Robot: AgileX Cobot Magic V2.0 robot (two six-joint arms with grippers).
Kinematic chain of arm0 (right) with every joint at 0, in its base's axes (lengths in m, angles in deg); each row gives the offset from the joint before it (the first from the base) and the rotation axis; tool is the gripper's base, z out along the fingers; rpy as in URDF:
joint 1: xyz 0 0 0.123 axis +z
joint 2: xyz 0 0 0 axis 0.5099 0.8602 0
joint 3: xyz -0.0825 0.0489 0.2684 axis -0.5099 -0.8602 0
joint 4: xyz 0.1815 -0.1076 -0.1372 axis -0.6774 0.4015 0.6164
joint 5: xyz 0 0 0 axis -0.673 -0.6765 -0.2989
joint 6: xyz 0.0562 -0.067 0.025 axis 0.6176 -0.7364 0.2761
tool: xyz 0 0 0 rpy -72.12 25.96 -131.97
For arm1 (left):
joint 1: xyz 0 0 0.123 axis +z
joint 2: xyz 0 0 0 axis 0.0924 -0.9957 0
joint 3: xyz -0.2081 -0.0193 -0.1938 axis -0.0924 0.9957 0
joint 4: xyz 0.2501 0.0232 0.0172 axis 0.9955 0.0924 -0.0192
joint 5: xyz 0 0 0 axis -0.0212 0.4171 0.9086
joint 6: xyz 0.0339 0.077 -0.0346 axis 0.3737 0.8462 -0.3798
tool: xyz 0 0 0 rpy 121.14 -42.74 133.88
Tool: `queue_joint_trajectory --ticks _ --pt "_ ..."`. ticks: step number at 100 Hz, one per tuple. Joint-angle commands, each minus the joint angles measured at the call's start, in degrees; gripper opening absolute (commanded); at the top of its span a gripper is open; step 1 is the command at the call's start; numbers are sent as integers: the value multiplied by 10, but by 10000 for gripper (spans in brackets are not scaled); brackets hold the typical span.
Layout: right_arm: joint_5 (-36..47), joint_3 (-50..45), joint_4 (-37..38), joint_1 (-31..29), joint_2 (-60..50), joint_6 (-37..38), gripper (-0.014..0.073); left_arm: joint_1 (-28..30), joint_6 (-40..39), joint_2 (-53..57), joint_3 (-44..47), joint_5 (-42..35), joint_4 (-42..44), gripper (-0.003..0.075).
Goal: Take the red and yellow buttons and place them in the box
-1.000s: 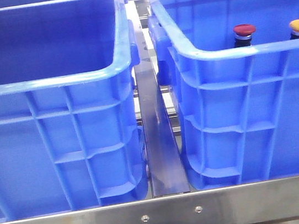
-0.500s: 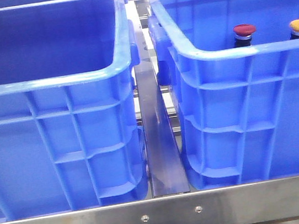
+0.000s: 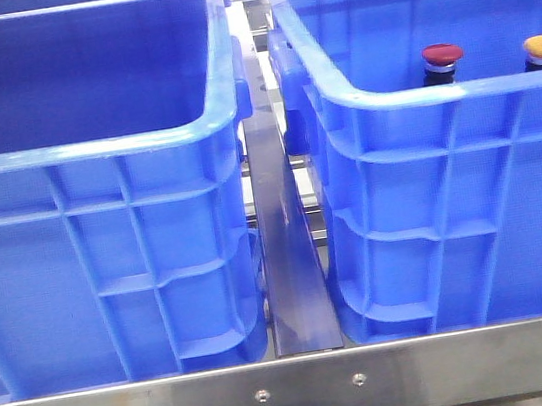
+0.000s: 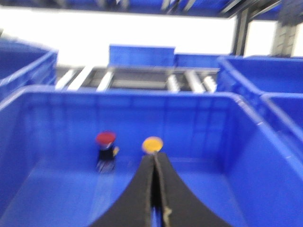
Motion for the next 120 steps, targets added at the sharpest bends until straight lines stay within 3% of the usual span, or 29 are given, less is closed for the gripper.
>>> queue_joint_trajectory --ticks 1,11,22,27,39,120 --pt "118 -16 91 -2 -6 113 -102 1 -4 17 12 -45 0 -20" --pt "128 -60 155 -2 -6 205 -102 1 -4 17 12 -45 0 -20" --pt "147 -118 155 -1 -10 204 -102 1 -4 17 12 -45 0 -20" --pt "102 -115 157 -1 -10 185 -102 1 -4 17 12 -45 0 -20" --pt "87 -116 145 -1 -10 146 -102 1 -4 17 12 -45 0 -20" --pt "86 -116 138 -1 -10 147 -102 1 -4 17 12 -45 0 -20"
